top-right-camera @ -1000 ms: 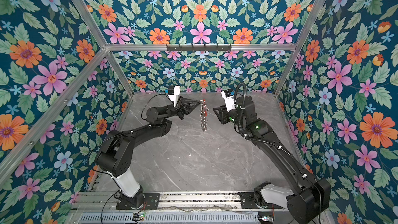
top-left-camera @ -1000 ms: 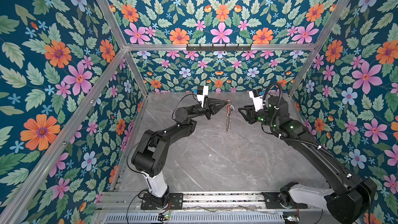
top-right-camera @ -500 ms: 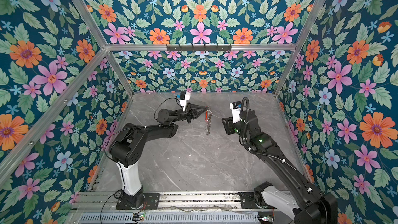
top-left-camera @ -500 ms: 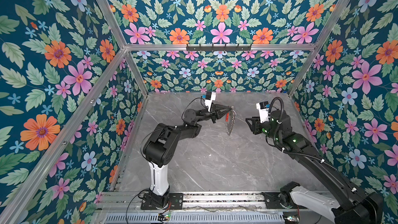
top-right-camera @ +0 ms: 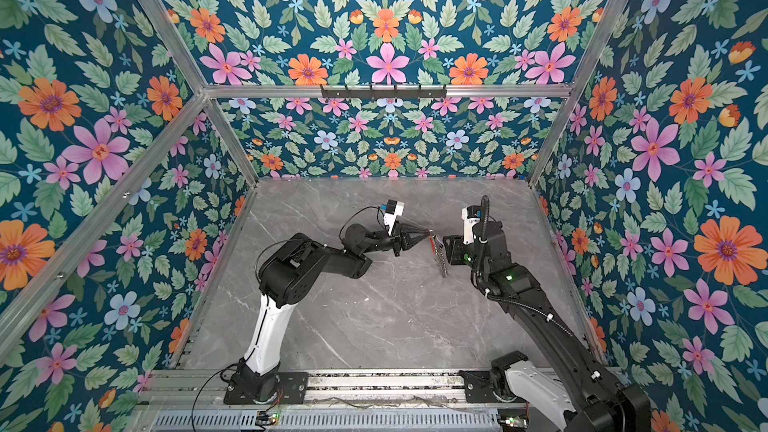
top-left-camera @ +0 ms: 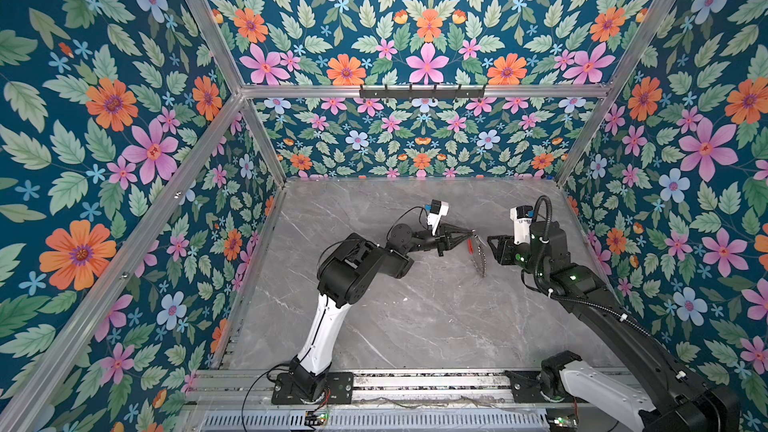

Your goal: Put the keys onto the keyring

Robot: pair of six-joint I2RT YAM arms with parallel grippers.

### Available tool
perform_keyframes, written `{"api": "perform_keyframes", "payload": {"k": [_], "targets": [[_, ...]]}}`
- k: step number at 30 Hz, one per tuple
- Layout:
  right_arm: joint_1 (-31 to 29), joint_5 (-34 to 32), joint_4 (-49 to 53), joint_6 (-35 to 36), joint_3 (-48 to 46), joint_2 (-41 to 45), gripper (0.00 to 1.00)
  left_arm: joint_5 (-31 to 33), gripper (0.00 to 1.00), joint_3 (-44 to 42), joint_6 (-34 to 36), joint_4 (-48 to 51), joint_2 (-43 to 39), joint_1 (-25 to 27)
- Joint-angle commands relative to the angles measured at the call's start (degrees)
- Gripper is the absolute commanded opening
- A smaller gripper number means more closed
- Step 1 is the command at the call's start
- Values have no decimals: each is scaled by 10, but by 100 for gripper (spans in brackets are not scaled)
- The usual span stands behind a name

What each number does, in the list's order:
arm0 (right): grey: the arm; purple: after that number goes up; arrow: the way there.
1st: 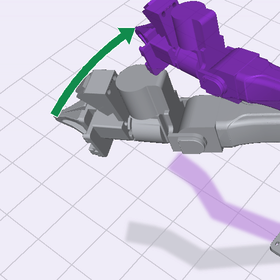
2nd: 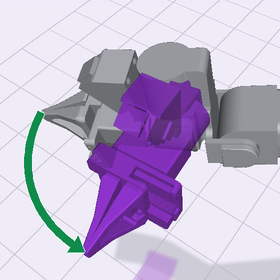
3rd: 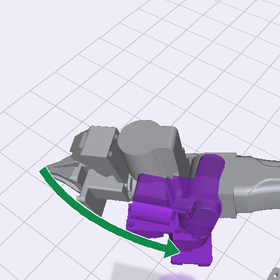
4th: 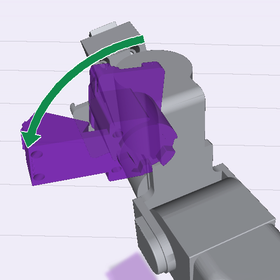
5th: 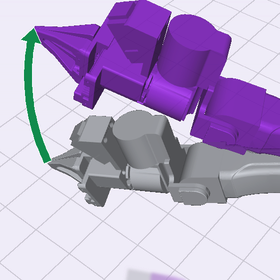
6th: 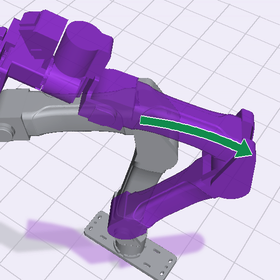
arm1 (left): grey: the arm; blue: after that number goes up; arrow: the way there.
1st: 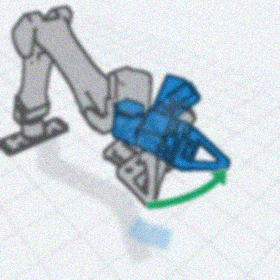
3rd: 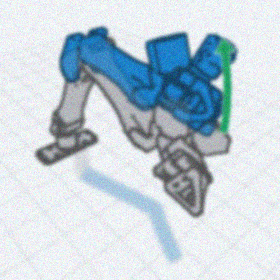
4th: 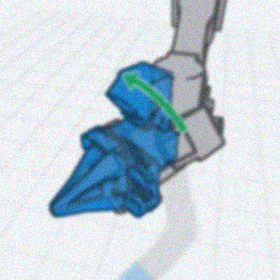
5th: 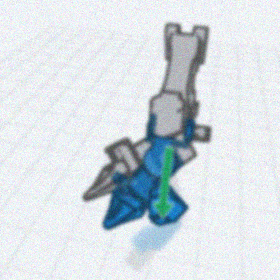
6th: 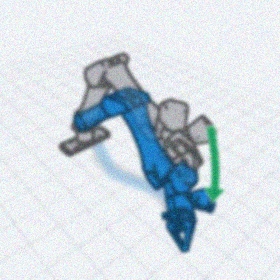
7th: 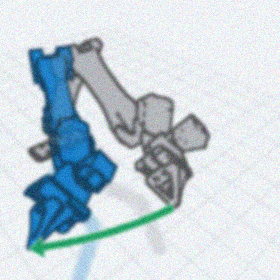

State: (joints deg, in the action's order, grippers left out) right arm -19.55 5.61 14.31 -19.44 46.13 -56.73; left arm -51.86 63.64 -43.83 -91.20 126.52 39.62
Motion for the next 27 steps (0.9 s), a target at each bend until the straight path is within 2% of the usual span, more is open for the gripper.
{"api": "perform_keyframes", "payload": {"k": [1, 7, 13, 14, 15, 16, 17, 19, 21, 24, 27], "targets": [[1, 10, -3, -10, -7, -4, 44, 6, 0, -55, 51, -47, -19, -14], [0, 25, -20, -25, -21, -17, 44, 9, 1, -165, 112, -47, -31, -33], [2, 8, -36, -42, -33, -5, 49, 28, 6, -205, 120, -44, -45, -53], [2, 3, -44, -49, -37, 0, 52, 33, 13, -209, 120, -33, -52, -58], [1, -2, -52, -53, -41, 3, 56, 36, 30, -214, 121, -23, -60, -62], [2, -10, -58, -58, -45, 8, 63, 35, 97, -218, 123, -8, -68, -68], [2, -23, -57, -62, -47, 13, 71, 37, 100, -224, 124, 9, -80, -76], [2, -63, -42, -64, -51, 25, 82, 49, 100, -243, 124, 45, -110, -94], [2, -119, -22, -59, -57, 40, 85, 75, 100, -268, 136, 97, -153, -113], [2, -229, -11, -32, -86, 78, 86, 121, 100, -283, 231, 261, -234, -130], [6, -369, -46, 29, -139, 133, 90, 212, 100, -253, 355, 485, -316, -132]]}}
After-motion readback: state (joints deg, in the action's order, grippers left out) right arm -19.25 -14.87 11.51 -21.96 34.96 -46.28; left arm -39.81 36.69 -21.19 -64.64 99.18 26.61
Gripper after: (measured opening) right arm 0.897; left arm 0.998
